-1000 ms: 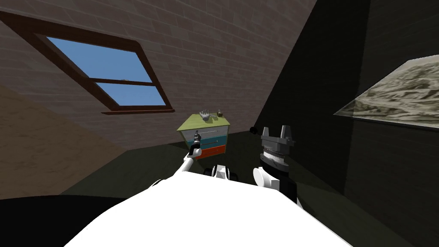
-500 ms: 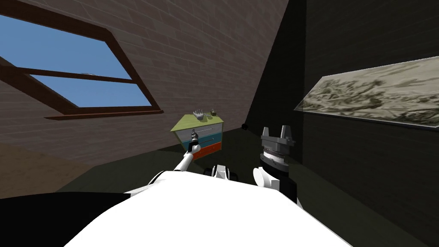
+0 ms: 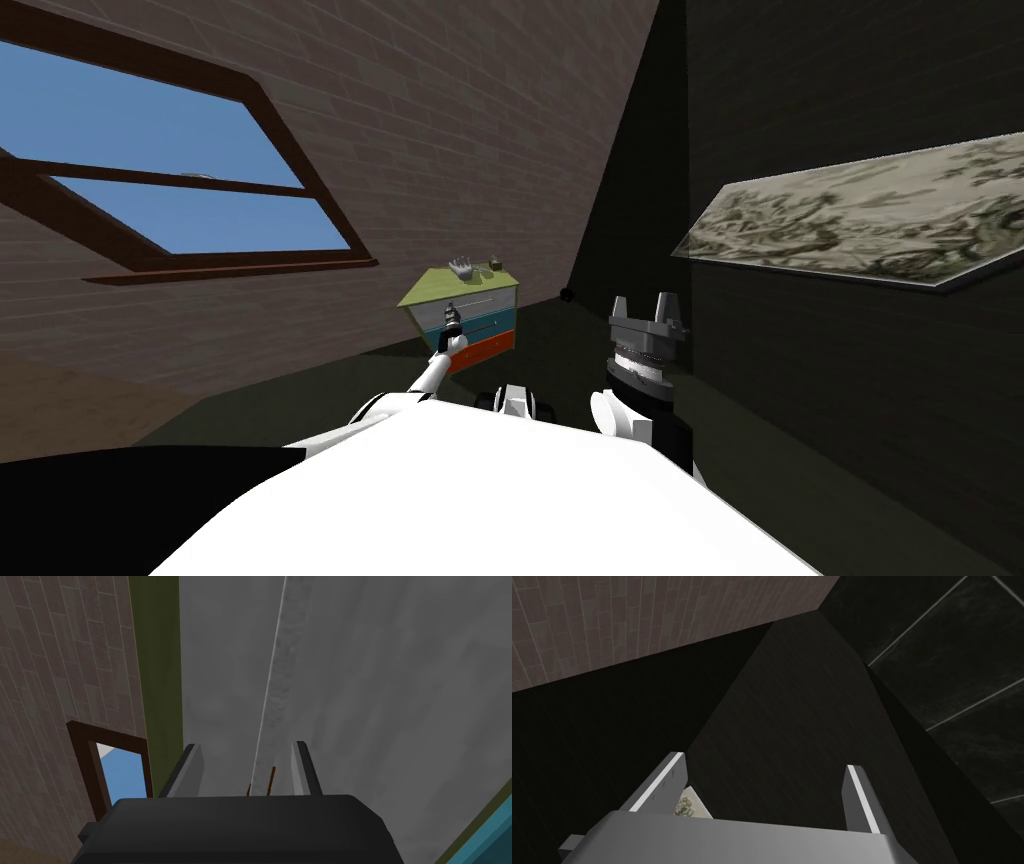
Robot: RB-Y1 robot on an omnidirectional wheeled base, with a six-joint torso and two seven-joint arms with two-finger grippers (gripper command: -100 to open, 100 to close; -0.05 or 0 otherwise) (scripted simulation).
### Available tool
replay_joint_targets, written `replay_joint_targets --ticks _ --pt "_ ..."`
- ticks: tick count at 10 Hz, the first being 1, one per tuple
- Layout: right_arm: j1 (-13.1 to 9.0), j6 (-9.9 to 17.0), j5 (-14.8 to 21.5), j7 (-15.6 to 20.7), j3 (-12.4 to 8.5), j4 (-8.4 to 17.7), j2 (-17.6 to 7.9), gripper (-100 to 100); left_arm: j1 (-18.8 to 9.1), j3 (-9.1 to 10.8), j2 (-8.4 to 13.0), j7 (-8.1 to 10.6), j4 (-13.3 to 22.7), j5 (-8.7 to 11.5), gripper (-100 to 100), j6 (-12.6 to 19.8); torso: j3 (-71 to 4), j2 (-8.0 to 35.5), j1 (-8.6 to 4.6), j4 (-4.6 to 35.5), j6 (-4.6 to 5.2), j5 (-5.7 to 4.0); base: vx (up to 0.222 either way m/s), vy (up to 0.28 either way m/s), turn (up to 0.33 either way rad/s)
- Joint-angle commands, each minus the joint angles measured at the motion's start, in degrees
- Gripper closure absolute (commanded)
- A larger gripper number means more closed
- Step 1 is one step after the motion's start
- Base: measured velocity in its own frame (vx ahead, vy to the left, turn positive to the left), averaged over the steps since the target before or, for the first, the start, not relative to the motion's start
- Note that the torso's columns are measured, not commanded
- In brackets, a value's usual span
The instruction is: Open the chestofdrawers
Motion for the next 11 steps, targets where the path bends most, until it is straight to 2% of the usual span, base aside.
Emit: replay_joint_targets --ticks 1,2,3,4,5,6,7,8,9,10,11 --pt "-0.01 0.00 0.00 0.00 0.01 0.00 0.00 0 3.83 -3.00 -1.17 4.09 -3.37 -4.11 100 1.23 0.07 0.13 0.01 0.22 0.03 -0.15 0.159 0.009 0.333" --pt "0.00 0.00 0.00 0.00 0.00 0.00 0.00 0 4.25 -3.00 -1.17 4.66 -5.09 -5.64 100 1.23 0.09 0.15 0.30 0.12 -0.13 -0.01 0.146 -0.021 0.274" --pt "-0.01 0.00 0.00 0.00 0.01 0.00 0.00 0 7.26 -5.02 -2.04 6.63 -7.72 -7.46 100 2.25 0.10 0.16 0.40 0.16 -0.06 0.01 0.155 -0.031 0.389" --pt "0.00 0.00 0.00 0.00 0.00 0.00 0.00 0 7.63 -5.02 -2.04 7.63 -9.05 -9.18 100 2.25 0.13 0.22 0.43 0.10 -0.29 0.03 0.117 -0.029 0.247" --pt "-0.02 0.00 0.00 0.00 0.01 0.00 0.00 0 10.44 -7.03 -2.91 9.22 -12.18 -10.93 100 3.28 0.21 0.35 0.48 0.13 -0.15 0.07 0.141 -0.011 0.350" --pt "-0.01 0.00 0.00 0.00 0.00 0.00 0.00 0 11.01 -7.03 -2.91 10.49 -13.01 -12.73 100 3.28 0.18 0.29 0.48 0.09 -0.25 0.08 0.141 -0.012 0.189" --pt "-0.02 0.00 0.00 0.00 0.01 0.00 0.00 0 11.01 -7.03 -2.91 10.59 -13.01 -13.26 100 3.28 0.19 0.32 0.43 0.06 -0.15 0.10 0.050 -0.010 0.045" --pt "-0.04 0.01 0.00 0.00 0.01 0.01 0.00 0 13.88 -9.04 -3.78 13.02 -16.04 -15.64 100 4.31 0.18 0.27 0.44 0.07 0.03 0.12 0.085 -0.008 0.305" --pt "-0.02 0.00 0.00 0.00 0.00 0.00 0.00 0 14.39 -9.04 -3.78 13.56 -16.97 -17.07 100 4.31 0.09 0.13 0.40 -0.07 -0.20 0.15 0.117 -0.021 0.223" --pt "-0.02 0.00 0.00 0.00 0.01 0.00 0.00 0 16.61 -11.05 -4.65 15.72 -19.05 -19.09 100 5.34 0.07 0.14 0.37 -0.05 -0.21 0.11 0.178 -0.030 0.343" --pt "0.00 0.00 0.00 0.00 0.00 0.00 0.00 0 17.77 -11.05 -4.65 16.53 -20.93 -20.86 100 5.34 0.05 0.07 0.25 -0.09 -0.15 0.12 0.144 -0.045 0.274"
